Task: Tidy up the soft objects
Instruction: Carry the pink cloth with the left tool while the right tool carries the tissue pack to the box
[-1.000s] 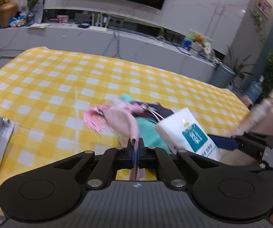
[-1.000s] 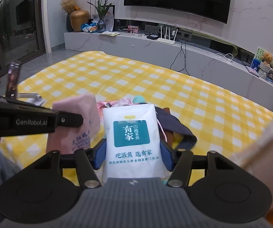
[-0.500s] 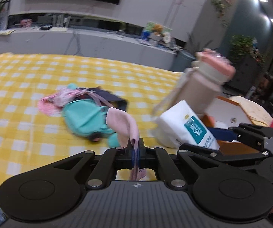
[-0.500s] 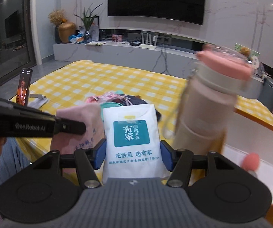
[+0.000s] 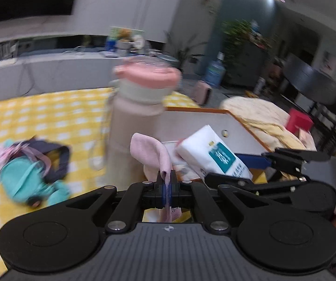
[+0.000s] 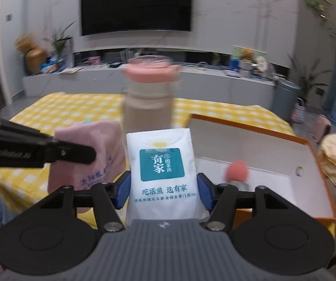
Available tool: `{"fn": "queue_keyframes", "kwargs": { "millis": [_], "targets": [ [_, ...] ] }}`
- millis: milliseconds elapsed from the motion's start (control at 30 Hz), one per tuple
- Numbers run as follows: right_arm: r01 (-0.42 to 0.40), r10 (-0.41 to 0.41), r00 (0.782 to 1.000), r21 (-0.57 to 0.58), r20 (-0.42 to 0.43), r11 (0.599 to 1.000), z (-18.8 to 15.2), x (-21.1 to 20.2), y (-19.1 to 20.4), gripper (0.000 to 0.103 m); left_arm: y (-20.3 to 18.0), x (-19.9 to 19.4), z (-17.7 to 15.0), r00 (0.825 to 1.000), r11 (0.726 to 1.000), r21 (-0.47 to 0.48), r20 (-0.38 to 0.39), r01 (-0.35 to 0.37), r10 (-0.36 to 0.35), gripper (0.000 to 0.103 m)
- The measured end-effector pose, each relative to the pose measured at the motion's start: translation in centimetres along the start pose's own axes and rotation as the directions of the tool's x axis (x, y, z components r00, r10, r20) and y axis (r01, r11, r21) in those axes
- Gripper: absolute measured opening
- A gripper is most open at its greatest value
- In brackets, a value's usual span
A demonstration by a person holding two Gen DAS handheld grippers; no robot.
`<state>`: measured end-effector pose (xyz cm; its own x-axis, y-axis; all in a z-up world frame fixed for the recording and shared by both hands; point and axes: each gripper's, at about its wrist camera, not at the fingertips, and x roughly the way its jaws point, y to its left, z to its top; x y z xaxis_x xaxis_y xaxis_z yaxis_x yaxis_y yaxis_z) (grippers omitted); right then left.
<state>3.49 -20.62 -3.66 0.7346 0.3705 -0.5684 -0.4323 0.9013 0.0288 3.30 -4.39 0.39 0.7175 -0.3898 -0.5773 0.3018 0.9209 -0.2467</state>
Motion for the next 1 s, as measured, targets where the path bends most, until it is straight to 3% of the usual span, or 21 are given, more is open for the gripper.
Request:
{"fn": "queue_keyframes", "kwargs": {
  "millis": [233,500,700,1000],
  "targets": [
    [0.112,-0.114,0.993,0.078,0.033,0.991,0.9,-0.1,-4.6,0.059,-4.8,3.1,3.4,0.996,0.986,0.15,0.03,0.074,-0.079,0.002],
    [0.195,-0.198,0.98,0.124,0.014,0.973,2.1,2.0,-8.9,0.06,-8.2,7.9,6.8,0.997,0.965,0.263,0.071,0.016,-0.036,0.002],
    [0.227,-0.212,0.97,0.132,-0.118,0.965,1.7,6.3,-11.6,0.061,-8.5,12.6,6.3,0.999,0.948,0.319,-0.039,0.002,0.011,0.002],
    [0.227,-0.195,0.938,0.086,-0.286,0.97,0.1,11.9,-13.5,0.062,-8.0,17.7,3.8,0.981,0.915,0.401,-0.157,-0.041,0.113,0.002]
  ]
}}
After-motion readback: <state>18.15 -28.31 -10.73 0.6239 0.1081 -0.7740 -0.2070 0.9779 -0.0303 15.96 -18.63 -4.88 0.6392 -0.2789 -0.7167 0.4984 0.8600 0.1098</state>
